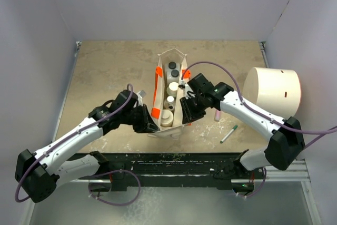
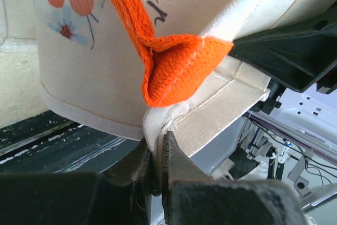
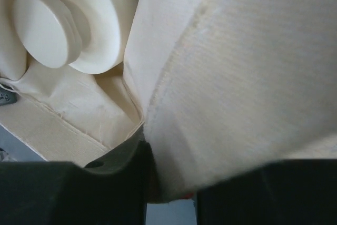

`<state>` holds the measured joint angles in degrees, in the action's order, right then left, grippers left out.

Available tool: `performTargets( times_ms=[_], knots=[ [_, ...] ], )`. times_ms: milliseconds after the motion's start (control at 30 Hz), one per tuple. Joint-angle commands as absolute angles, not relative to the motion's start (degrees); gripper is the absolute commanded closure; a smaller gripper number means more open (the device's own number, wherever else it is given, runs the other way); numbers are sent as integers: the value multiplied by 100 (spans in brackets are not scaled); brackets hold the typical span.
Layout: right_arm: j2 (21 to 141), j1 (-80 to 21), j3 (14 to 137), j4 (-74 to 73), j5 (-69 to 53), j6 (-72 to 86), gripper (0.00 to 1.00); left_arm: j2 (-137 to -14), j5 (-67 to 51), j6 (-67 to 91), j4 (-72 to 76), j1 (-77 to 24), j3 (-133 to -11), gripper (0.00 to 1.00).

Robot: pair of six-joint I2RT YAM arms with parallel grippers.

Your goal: Take the personal care products out of the canvas bag

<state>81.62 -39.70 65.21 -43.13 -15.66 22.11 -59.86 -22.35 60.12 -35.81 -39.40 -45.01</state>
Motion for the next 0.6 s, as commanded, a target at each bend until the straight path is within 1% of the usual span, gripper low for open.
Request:
performTargets(
  times_ms=[0,67,167,300,567],
  knots=[
    [7798,-3893,7115,-4661,-866,1701,62,-5649,-1681,5875,-4548,-3903,-4165,100],
    [7701,-3900,7541,-4689,-962,1541,55,-5611,-1720,5909,-4499,-3911,-4136,100],
    [7698,-3938,8262,-4721,-898,1346,50,-5658,-1753,5897,-4447,-3911,-4163,100],
    [7988,-4313,9162,-4774,-703,1110,48,-5813,-1797,5835,-4384,-3908,-4280,100],
    [8934,-5188,9767,-4975,-104,754,47,-5880,-1767,5819,-4359,-3907,-4438,100]
  ],
)
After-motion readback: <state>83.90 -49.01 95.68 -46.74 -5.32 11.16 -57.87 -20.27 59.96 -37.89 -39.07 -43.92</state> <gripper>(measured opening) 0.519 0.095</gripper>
